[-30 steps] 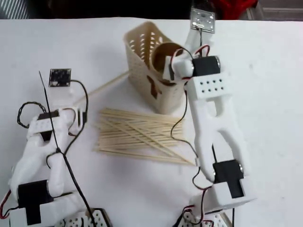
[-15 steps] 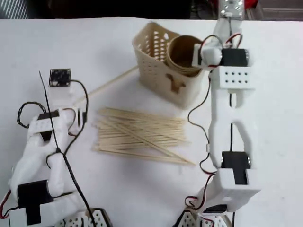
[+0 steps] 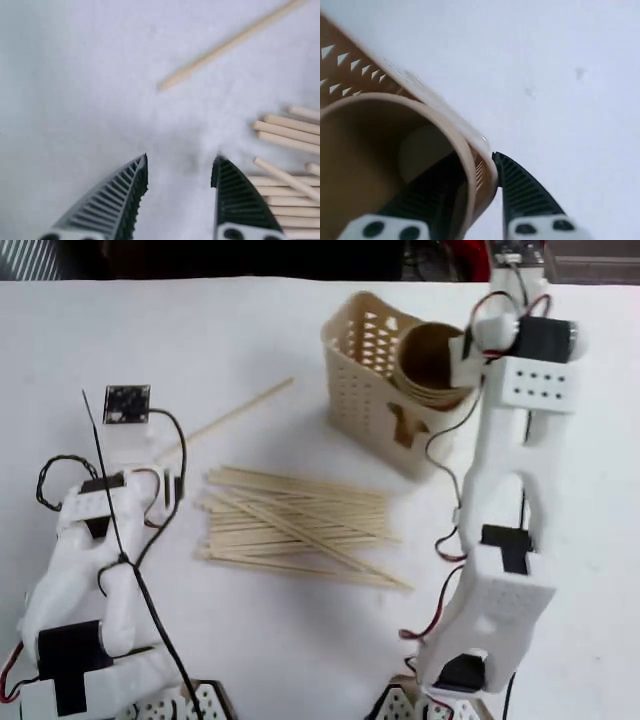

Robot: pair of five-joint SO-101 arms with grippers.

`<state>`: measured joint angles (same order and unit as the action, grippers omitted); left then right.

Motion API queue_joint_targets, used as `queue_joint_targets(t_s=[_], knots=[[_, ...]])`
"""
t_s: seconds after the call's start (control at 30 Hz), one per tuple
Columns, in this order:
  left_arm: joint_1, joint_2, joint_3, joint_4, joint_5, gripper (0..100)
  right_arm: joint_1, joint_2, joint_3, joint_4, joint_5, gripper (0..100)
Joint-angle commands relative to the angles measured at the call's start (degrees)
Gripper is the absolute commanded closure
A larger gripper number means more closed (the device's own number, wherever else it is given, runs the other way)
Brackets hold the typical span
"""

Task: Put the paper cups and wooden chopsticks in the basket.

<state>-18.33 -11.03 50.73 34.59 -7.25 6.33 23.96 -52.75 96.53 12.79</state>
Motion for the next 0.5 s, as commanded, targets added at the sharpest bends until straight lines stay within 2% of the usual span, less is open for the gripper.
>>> queue_joint_targets(t_s=[0.0,0.4,0.47], knots=[[0.6,-0.2,-2.1,0.1,0.1,78,4.3,1.2,-7.6,2.0,4.1,98.3],[0.6,-0.2,-2.0,-0.1,0.1,78,13.1,2.8,-7.3,2.0,17.3,98.0],[0.6,-0.2,-2.0,-0.1,0.1,78,13.8,2.8,-7.3,2.0,18.7,95.5]])
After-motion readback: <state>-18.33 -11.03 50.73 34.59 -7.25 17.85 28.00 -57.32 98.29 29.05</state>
